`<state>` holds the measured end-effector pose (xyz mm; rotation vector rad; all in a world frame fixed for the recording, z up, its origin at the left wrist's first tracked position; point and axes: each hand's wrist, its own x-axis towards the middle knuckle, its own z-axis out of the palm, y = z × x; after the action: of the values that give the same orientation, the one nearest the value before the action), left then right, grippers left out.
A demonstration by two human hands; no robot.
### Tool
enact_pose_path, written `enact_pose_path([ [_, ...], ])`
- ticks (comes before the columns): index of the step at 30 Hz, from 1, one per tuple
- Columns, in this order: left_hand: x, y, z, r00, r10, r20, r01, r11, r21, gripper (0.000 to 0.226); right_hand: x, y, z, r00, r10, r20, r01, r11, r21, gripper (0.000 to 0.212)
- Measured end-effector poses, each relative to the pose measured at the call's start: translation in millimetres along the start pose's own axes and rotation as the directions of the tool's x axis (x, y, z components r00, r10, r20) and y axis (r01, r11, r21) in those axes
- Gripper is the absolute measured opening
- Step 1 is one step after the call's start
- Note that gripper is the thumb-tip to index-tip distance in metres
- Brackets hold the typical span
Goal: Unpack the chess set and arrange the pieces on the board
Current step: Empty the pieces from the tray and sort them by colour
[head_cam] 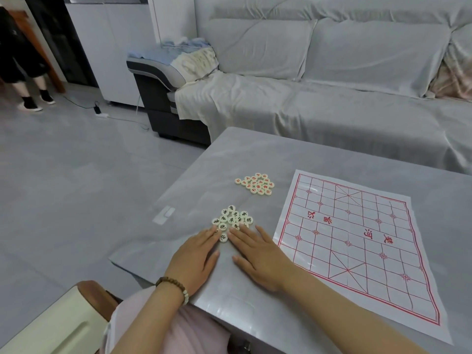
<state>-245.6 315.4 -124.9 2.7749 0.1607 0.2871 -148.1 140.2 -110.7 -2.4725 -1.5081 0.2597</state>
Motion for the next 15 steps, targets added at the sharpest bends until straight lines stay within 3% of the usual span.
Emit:
enact_pose_path([
  [4, -6, -1, 0, 0.999, -0.028, -0.038, 0.027, 0.999, -0.027, 0.069, -16, -2, 0, 1.0, 0.029, -0.01, -0.028, 0.999, 0.046, 0.064],
  [9, 5, -3, -2, 0.998, -0.026, -0.064, 0.016, 0.989, -0.148, 0.049, -5, -1, -2, 0.953, 0.187, -0.239, -0.124, 0.959, 0.254, 0.052],
  [12, 15, 1, -2, 0.998, -0.034, -0.049, 0.023, 0.976, -0.216, 0.037, 8, -2, -1, 0.92, 0.307, -0.245, -0.213, 0.914, 0.347, 0.045],
  [15, 20, 1, -3, 0.998, -0.056, -0.037, 0.043, 0.958, -0.285, 0.028, 14, -2, 1, 0.914, 0.325, -0.243, -0.226, 0.905, 0.361, 0.037],
])
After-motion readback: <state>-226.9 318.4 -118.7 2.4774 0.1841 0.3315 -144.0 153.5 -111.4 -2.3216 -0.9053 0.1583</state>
